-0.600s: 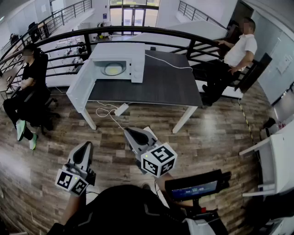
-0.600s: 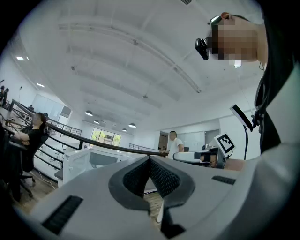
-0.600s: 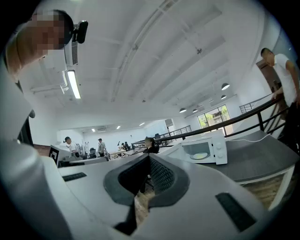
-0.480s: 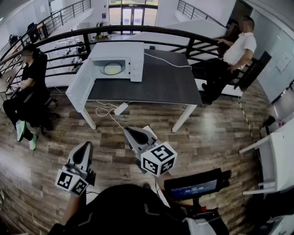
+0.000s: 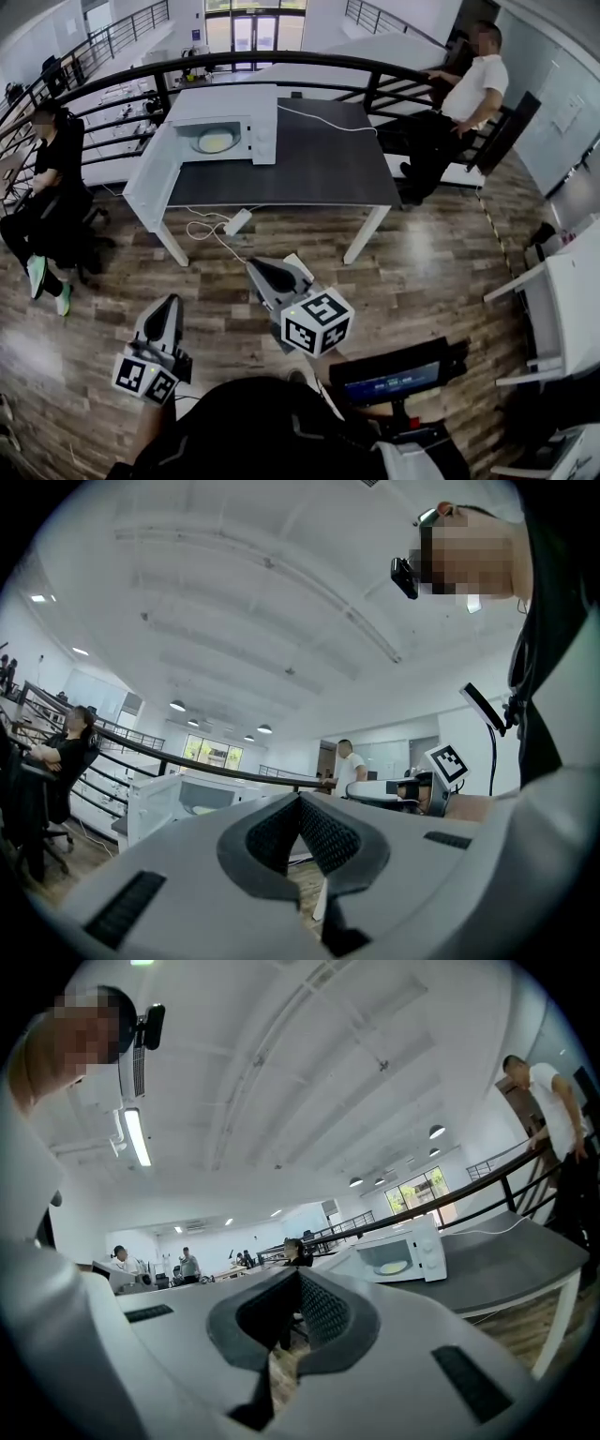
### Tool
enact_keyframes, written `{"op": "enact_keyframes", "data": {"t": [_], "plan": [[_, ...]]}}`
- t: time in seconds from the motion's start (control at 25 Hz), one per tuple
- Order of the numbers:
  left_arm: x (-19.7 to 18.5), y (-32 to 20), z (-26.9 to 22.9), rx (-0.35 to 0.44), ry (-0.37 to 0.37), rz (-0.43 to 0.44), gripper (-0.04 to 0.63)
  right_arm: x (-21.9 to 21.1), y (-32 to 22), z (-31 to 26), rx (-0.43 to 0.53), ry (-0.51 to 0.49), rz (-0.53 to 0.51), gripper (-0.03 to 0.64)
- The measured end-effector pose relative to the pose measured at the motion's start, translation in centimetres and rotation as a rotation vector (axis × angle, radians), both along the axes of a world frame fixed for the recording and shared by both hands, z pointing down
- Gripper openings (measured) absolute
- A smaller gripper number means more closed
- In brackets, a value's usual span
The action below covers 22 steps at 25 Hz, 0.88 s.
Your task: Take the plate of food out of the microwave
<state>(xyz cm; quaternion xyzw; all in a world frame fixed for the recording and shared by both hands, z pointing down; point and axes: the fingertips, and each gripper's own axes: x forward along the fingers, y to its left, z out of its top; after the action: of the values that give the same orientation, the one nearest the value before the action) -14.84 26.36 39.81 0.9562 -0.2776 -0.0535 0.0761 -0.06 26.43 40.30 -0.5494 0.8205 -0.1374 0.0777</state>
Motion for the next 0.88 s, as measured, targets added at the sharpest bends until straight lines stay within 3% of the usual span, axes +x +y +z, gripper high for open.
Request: {"op": "enact_keyframes", "data": {"t": [0.36,0.88], "plan": [[-0.7,0.0,-0.2,-0.014,0.020,-0.014,0.005,-0.8,0.3,0.8,-0.019,0.009,-0.003,-0.002],[-2.4,-0.6,-0.4,0.000,0.029,0.032,0.005,-2.7,0.2,0.3,-0.007,0.046,0.022,-0.003]]}}
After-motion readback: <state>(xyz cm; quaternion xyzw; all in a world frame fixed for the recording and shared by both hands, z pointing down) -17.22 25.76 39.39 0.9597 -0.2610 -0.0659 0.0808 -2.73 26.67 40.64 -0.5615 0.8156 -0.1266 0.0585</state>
